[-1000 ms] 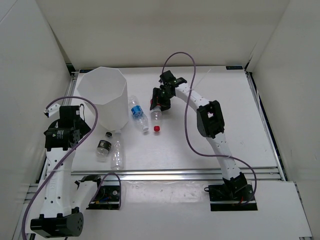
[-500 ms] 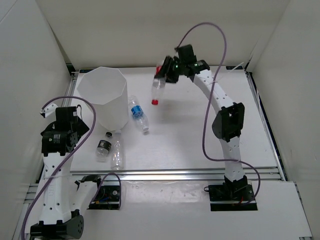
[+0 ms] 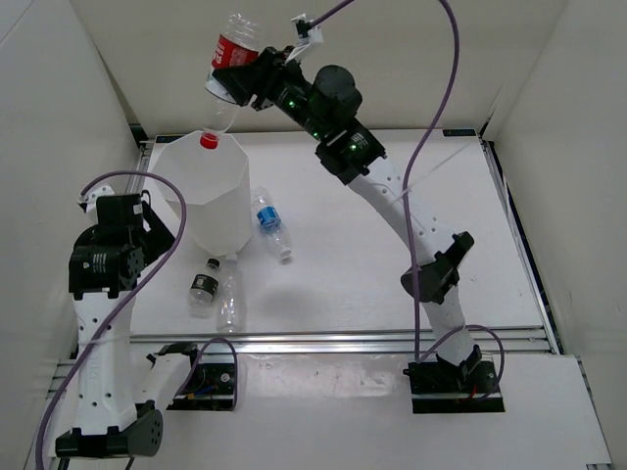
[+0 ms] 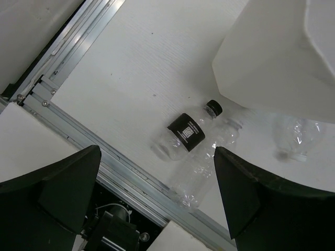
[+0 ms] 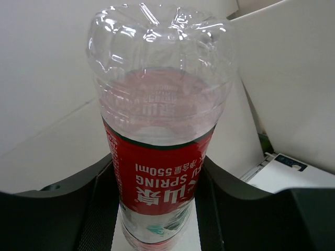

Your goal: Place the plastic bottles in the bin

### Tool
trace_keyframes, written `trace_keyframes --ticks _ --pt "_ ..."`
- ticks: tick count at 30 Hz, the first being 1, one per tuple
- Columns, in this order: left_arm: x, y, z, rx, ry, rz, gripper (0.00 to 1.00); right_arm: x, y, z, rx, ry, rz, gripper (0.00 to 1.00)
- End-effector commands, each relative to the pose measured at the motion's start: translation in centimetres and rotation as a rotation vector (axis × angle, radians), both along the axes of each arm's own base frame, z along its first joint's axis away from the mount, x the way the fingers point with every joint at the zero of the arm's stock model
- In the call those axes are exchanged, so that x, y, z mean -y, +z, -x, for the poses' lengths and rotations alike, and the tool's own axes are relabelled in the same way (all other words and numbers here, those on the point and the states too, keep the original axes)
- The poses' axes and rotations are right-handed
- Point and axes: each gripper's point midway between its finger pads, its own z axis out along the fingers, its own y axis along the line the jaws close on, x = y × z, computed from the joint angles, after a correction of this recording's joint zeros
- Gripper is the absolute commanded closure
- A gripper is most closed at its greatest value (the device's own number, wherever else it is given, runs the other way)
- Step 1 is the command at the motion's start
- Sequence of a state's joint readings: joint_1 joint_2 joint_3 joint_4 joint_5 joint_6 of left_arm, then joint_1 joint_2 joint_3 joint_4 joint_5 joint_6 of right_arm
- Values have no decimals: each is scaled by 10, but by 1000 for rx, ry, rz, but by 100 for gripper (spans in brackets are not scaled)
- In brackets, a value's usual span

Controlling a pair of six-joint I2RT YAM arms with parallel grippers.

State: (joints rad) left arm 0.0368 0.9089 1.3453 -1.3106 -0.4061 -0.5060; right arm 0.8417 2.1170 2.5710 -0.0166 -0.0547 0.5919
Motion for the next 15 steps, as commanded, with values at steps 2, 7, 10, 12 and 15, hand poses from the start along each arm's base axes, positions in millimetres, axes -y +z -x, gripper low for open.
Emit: trace_keyframes --ticks 2,7,10,12,15 --pt "10 23 -2 19 -75 12 0 -21 -41 -46 104 -80 47 64" --pt "9 30 -5 14 -95 -29 0 -46 -81 -45 97 -10 143 9" --pt "7 38 -7 31 -88 -38 0 -22 -51 -27 132 -26 180 0" --pt "3 43 -6 42 -68 -58 0 29 1 -18 168 -169 149 0" --pt "-3 50 -7 74 -23 -68 0 83 -22 -52 28 -301 206 0"
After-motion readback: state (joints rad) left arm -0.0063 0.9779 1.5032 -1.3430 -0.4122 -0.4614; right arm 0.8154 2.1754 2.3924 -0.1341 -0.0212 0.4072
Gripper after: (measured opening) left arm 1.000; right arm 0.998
